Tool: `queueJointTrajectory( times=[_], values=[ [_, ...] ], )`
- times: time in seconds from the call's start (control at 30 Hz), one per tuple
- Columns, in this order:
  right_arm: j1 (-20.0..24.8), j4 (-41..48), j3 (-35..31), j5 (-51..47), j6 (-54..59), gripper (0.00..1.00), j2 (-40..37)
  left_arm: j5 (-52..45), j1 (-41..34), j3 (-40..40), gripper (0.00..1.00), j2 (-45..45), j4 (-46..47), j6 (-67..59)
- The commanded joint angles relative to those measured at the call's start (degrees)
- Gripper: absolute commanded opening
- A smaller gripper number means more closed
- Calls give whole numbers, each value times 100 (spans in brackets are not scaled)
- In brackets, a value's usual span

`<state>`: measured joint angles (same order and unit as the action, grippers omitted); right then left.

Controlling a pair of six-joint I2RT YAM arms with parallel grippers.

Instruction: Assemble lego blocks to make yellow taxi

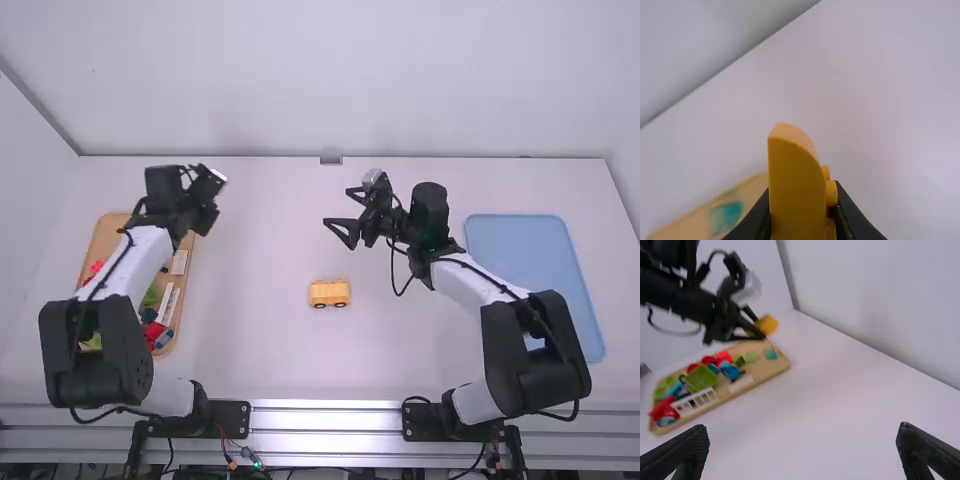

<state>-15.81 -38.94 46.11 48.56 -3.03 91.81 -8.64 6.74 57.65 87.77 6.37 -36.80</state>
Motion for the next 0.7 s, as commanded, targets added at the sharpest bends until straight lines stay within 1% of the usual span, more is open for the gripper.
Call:
queueJointTrajectory(
  times=[0.0,0.03,0.07,0.1,0.13,0.2,0.3,0.33,0.4,0.47,0.5,0.57,0.67],
  values=[
    [-59,-184,2,90,-785,100,48,-428,-669,-562,2,-562,-435,70],
    [-92,-236,2,66,-909,99,48,-442,-1047,-800,2,-772,-820,339],
    [-111,-243,2,74,-918,98,55,-444,-1231,-901,2,-863,-979,457],
    [-131,-236,2,76,-916,98,61,-442,-1565,-1069,2,-1003,-1252,660],
    [-144,-229,2,90,-918,98,72,-439,-1687,-1128,2,-1045,-1362,732],
    [-151,-247,2,160,-918,97,116,-442,-2168,-1329,2,-1102,-1884,1082],
    [-138,-275,2,262,-1054,95,125,-448,-2450,-1473,2,-1095,-2328,1580],
    [-138,-363,2,356,-1207,93,125,-442,-2599,-1569,2,-1080,-2588,1926],
    [-140,-435,0,424,-1244,91,125,-452,-2723,-1641,2,-1045,-2813,2122],
    [-155,-557,0,413,-1274,86,125,-461,-2942,-1777,2,-920,-3287,2459],
    [-155,-573,0,413,-1311,86,125,-463,-2966,-1792,2,-909,-3342,2494],
    [-146,-739,0,413,-1537,84,125,-435,-3121,-1947,2,-807,-3847,2820],
    [-146,-769,0,317,-1631,82,125,-439,-3230,-2059,2,-691,-4280,3056]
  ],
)
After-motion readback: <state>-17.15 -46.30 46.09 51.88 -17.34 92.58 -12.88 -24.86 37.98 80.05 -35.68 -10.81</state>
